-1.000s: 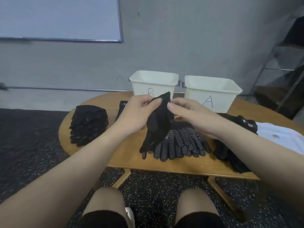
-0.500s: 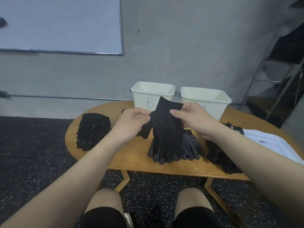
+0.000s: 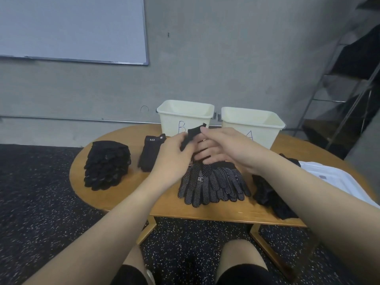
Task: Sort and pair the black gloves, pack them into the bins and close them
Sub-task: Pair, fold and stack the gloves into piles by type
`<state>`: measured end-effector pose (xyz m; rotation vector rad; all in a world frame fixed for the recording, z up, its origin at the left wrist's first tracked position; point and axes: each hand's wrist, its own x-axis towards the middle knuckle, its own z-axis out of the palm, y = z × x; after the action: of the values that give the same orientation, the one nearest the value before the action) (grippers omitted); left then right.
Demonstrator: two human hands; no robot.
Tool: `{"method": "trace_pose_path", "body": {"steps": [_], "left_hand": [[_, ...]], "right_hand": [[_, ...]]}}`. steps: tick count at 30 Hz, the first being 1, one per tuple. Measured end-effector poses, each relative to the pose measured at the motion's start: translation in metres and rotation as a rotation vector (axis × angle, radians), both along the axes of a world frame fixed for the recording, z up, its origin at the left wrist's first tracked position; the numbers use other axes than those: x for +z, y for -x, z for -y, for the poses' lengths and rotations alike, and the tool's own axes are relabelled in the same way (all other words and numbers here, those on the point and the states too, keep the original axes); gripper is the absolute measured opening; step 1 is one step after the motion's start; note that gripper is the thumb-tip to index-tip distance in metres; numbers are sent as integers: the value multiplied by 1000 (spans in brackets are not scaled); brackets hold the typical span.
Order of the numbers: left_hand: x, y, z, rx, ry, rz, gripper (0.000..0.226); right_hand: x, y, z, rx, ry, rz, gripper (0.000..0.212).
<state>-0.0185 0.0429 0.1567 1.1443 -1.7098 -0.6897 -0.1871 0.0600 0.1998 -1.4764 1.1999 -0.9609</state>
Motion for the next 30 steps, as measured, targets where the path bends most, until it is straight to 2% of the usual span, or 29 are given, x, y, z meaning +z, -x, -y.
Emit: {"method": "trace_pose_path", "body": {"steps": [4,8,11,14,17,18,20,22,26,30], "left_hand": [[-11,-5,8,-73,-134,-26,33],[-23,-4,13,-216,-257,-28,27],[-35,-5,24,-272,-383,-95,28],[-52,-11,42,-319,-455,-162,21],[-75,-13,64,-316,-469,-91,16],[-85,-12,74,-286,-466,-60,21],[-104,-6,93,-227,-455,-14,46],[-114,3,108,-172,-415,45,55],[-118,20,135,-69,-289,274,55],[-121,28,150,0,-307,390,54]], "right_hand": [[-14,21,12,-207,164,-139,21],[-38,36,15,-72,24,-289,28],[-60,37,20,6,-4,-266,37],[-85,38,30,13,-43,-137,29],[-109,37,47,-49,-74,-124,28],[-118,37,54,-89,-70,-155,26],[-134,40,68,-178,-43,-247,23],[-147,43,82,-239,-1,-315,21],[-156,47,109,-285,52,-400,20],[-171,47,124,-310,26,-527,20]]}}
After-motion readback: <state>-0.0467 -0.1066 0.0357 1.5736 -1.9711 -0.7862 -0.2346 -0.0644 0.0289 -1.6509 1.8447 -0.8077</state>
